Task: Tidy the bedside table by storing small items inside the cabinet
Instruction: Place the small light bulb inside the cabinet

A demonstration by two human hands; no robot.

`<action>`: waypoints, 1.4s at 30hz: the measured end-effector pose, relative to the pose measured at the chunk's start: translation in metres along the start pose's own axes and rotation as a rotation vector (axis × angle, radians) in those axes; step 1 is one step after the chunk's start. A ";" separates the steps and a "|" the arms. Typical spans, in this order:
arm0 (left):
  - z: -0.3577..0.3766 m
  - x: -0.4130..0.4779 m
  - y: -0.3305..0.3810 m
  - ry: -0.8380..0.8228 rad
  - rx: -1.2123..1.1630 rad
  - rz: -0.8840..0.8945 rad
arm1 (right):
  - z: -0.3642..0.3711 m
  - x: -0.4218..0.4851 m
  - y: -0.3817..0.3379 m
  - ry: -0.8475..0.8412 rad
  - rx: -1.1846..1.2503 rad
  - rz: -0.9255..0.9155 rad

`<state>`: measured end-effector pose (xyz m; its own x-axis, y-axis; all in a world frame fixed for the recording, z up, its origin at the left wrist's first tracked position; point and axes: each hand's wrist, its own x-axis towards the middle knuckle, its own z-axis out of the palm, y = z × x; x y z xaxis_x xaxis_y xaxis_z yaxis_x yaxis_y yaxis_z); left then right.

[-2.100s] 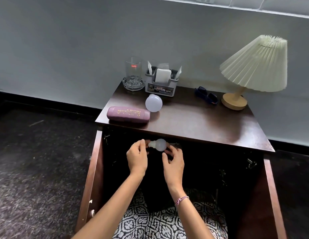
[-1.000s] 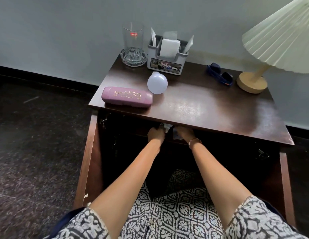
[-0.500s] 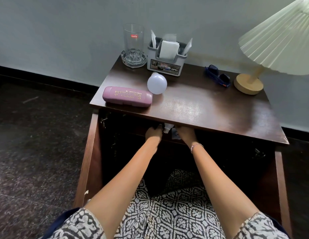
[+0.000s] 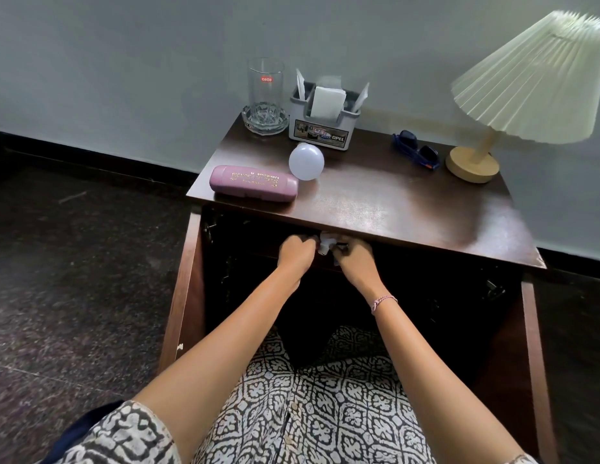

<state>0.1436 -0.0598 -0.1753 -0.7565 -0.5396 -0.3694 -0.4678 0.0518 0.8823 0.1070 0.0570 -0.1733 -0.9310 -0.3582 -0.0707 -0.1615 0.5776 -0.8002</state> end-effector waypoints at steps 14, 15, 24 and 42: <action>-0.035 -0.047 0.021 -0.110 -0.102 0.208 | -0.004 -0.057 -0.016 0.171 0.196 -0.136; -0.037 -0.049 0.024 -0.109 -0.107 0.216 | -0.005 -0.058 -0.017 0.186 0.225 -0.125; -0.053 -0.056 0.052 -0.076 -0.148 0.264 | -0.020 -0.056 -0.039 0.257 0.424 -0.085; -0.059 -0.038 0.122 0.076 -0.206 0.307 | -0.055 0.014 -0.087 0.302 0.417 -0.204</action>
<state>0.1420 -0.0827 -0.0369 -0.8077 -0.5862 -0.0629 -0.1171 0.0550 0.9916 0.0905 0.0422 -0.0722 -0.9568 -0.1705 0.2357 -0.2625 0.1567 -0.9521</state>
